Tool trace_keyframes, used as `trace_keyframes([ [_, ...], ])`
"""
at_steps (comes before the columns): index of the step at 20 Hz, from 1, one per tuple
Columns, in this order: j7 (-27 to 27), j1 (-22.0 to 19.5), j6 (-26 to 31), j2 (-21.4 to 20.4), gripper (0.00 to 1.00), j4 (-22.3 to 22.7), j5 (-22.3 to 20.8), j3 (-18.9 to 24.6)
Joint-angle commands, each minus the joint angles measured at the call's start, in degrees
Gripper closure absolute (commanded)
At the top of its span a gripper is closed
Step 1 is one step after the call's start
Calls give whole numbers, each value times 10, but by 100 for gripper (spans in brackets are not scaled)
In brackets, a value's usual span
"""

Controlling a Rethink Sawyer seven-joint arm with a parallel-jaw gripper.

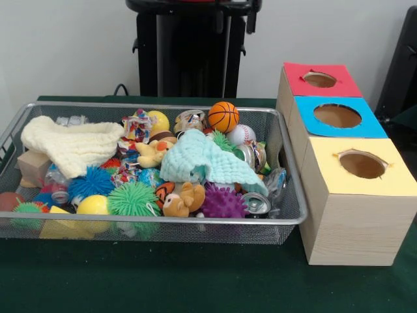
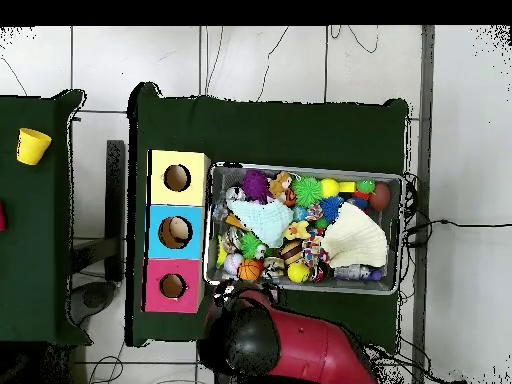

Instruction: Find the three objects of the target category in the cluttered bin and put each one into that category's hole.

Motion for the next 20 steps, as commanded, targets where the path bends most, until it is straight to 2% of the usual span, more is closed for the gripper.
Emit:
trace_keyframes([
  [1, -56, -41, -45, 109, 0, -47, -75, 84],
  [5, -45, -48, -53, 150, 0, -90, -102, 94],
  [11, -25, -42, -31, 191, 0, -148, -110, 112],
  [20, 30, 10, -36, 244, 0, -217, -108, 79],
])
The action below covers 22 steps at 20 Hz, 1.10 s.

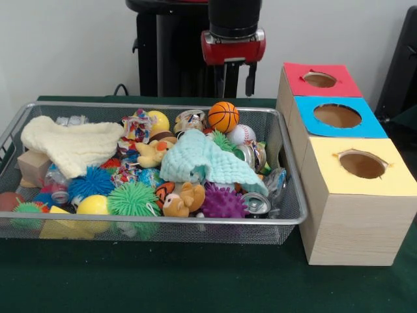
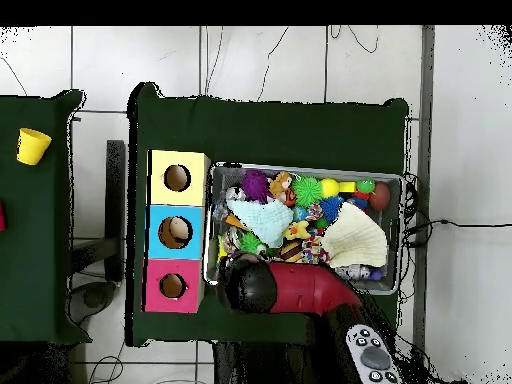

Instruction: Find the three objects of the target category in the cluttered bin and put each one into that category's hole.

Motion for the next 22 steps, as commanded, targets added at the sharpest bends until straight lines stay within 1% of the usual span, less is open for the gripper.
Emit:
trace_keyframes([
  [1, 37, 29, -17, 65, 0, -111, -24, 23],
  [3, 47, 38, -25, 74, 0, -123, -22, 14],
  [10, 66, 74, -18, 102, 0, -178, -17, -19],
  [14, 72, 83, -34, 115, 0, -188, -21, -34],
  [18, 84, 101, -51, 134, 0, -202, -32, -68],
  [22, 89, 108, -75, 153, 0, -202, -31, -83],
])
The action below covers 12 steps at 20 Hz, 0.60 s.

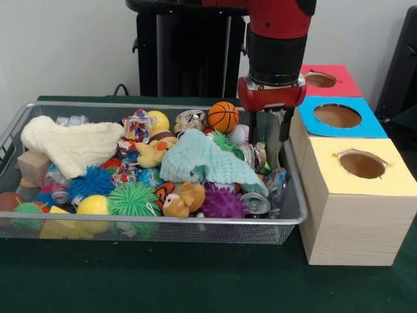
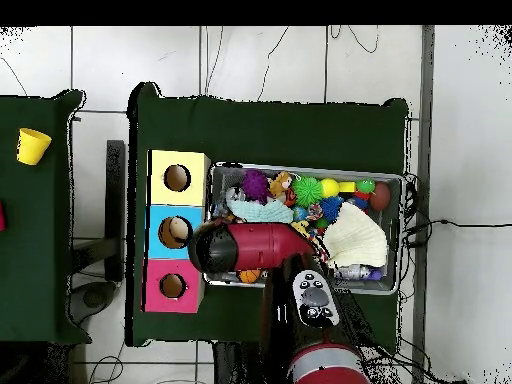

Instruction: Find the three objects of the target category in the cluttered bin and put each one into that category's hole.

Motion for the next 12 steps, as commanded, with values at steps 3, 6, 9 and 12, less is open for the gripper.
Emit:
trace_keyframes([
  [3, 88, 5, -77, 55, 0, -52, -28, -49],
  [6, 90, 7, -93, 58, 0, -46, -26, -54],
  [9, 99, 10, -129, 78, 0, -38, -20, -60],
  [12, 102, 9, -161, 98, 0, -32, -15, -59],
])
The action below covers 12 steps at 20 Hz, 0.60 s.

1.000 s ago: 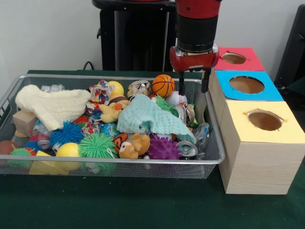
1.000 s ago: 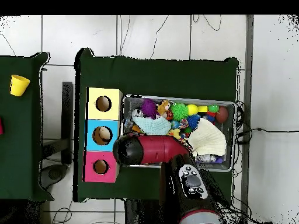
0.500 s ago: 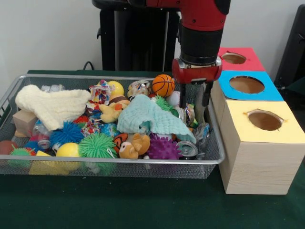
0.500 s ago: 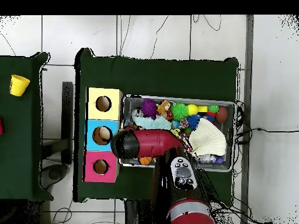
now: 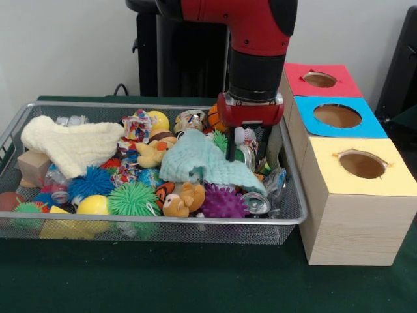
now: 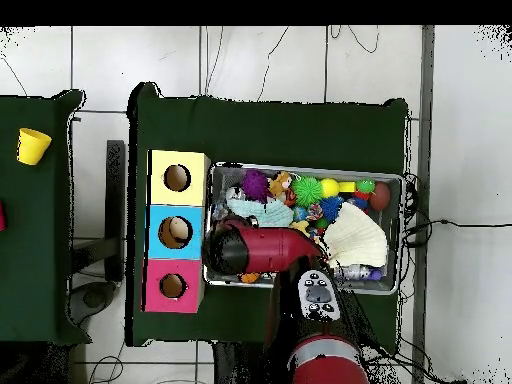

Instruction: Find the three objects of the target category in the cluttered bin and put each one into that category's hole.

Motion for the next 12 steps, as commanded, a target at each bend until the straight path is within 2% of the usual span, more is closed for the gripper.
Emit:
trace_keyframes([
  [1, 102, 1, -82, 61, 0, -19, -11, -10],
  [4, 94, -2, -80, 67, 0, -28, -1, -2],
  [7, 91, 3, -53, 56, 0, -30, 13, -1],
  [12, 88, 7, -18, 59, 0, -61, 33, 3],
])
